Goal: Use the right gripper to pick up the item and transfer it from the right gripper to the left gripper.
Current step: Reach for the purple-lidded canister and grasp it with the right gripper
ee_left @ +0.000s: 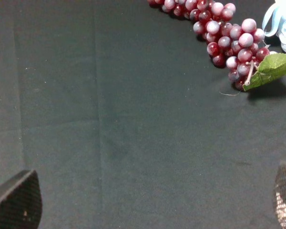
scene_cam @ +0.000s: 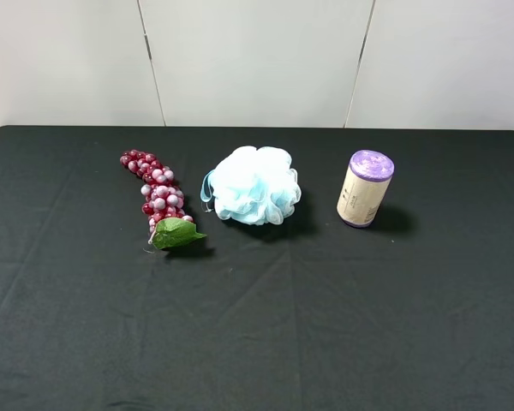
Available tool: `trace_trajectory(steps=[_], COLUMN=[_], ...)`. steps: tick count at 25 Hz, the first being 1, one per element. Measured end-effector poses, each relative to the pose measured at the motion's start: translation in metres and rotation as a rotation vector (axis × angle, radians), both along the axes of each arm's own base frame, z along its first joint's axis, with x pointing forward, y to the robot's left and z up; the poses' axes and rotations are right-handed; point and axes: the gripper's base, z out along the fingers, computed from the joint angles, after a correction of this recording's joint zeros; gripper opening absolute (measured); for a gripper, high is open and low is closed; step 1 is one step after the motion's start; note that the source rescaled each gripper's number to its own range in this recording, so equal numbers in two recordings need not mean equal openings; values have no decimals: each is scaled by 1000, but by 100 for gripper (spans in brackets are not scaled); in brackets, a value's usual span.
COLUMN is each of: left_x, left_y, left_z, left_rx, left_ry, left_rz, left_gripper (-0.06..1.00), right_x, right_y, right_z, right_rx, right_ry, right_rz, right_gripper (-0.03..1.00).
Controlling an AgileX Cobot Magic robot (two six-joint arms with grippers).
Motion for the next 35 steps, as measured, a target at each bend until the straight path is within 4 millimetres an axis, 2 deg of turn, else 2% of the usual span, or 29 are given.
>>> trace_trajectory(steps=[35], left_x=[0], left_y=[0], left_z=[0], left_rx=[0], left_ry=[0], left_rz=[0], left_gripper=[91], right_x=[0], right_y=[0], right_z=[0], right_rx=[1], right_ry=[0], right_rz=[0], right_gripper=[97])
